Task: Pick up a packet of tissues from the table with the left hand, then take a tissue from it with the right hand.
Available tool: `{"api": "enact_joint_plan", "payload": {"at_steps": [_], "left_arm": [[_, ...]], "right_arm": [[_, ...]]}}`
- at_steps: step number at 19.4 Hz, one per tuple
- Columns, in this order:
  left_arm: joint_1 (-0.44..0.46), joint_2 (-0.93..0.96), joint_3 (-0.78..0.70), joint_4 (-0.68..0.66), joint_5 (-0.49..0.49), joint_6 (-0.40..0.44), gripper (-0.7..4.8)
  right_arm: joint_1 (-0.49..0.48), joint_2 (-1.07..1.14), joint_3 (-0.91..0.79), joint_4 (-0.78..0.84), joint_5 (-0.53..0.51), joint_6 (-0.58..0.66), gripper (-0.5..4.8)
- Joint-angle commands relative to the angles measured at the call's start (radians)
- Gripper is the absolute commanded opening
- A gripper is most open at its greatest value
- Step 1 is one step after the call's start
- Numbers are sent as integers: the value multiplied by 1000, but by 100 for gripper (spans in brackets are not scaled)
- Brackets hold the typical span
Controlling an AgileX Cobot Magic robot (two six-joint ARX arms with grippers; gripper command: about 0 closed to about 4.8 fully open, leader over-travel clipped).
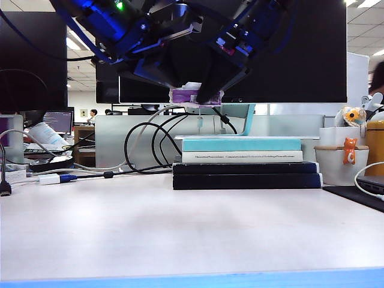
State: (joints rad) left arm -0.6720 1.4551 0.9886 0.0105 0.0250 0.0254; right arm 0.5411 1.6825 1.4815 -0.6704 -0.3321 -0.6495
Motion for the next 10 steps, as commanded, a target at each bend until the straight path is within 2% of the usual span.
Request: {"api": "enact_joint_plan", "payload": {"at_steps": [1,2,10], "left_arm": [[-1,10,-5,-52,17,13,12],[-1,10,-5,-50,17,24,-8],[-1,0,-5,-46,54,26,-6]], "right_arm": [[6,-21,12,60,-45,-1,-1],[6,-21,12,60,-45,-1,-1],[6,-20,12,46,-26,18,-1]]}}
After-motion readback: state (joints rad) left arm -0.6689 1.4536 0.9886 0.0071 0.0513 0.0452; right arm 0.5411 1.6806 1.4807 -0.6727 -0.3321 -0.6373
